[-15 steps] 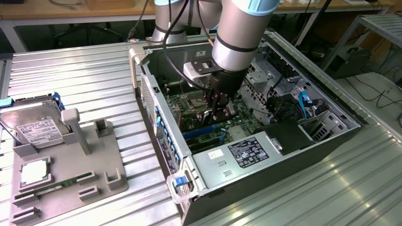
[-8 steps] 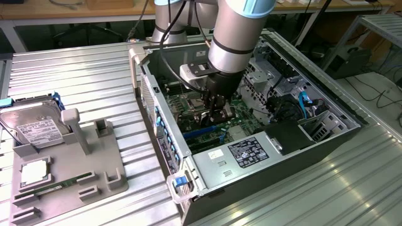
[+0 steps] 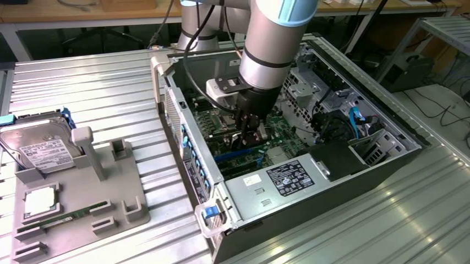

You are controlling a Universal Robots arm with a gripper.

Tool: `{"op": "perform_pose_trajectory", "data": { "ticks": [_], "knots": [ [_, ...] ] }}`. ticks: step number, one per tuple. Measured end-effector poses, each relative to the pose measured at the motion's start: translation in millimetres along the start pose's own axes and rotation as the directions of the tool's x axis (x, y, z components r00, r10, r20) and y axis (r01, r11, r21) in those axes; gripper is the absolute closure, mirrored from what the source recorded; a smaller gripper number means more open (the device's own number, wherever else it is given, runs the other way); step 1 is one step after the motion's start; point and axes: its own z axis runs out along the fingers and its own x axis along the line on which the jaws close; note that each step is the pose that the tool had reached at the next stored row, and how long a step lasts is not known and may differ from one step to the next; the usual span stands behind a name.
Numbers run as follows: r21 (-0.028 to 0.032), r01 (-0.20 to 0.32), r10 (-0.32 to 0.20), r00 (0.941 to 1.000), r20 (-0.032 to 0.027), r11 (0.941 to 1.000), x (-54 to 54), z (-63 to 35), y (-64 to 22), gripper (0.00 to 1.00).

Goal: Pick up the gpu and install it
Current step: 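Insert the gpu into the slot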

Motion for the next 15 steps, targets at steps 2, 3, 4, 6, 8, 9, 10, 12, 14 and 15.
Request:
{"op": "perform_pose_trajectory", "data": {
  "ticks": [2,3,4,6,8,9,10,12,14,15],
  "knots": [
    [-0.0001,0.000,0.000,1.0000,0.0000,1.0000,0.1,0.7,1.1,0.72],
    [-0.0001,0.000,0.000,1.0000,-0.0002,1.0000,0.1,0.9,1.6,0.72],
    [-0.0002,0.000,0.000,1.0000,-0.0002,1.0000,0.1,1.1,2.0,0.72],
    [-0.0001,0.000,0.000,1.0000,0.0000,1.0000,0.1,1.7,2.4,0.72],
    [-0.0002,0.000,0.000,1.0000,-0.0002,1.0000,0.1,2.1,2.5,0.72],
    [-0.0002,0.000,0.000,1.0000,-0.0003,1.0000,0.1,2.2,2.6,0.72],
    [-0.0001,0.000,0.000,1.0000,-0.0001,1.0000,0.1,2.3,2.6,0.72],
    [-0.0001,0.000,0.000,1.0000,-0.0001,1.0000,0.1,2.3,2.6,0.72],
    [-0.0001,0.000,0.000,1.0000,0.0000,1.0000,0.1,2.4,2.7,0.72],
    [-0.0001,0.000,0.000,1.0000,-0.0001,1.0000,0.1,2.5,2.8,0.72]
  ]
}}
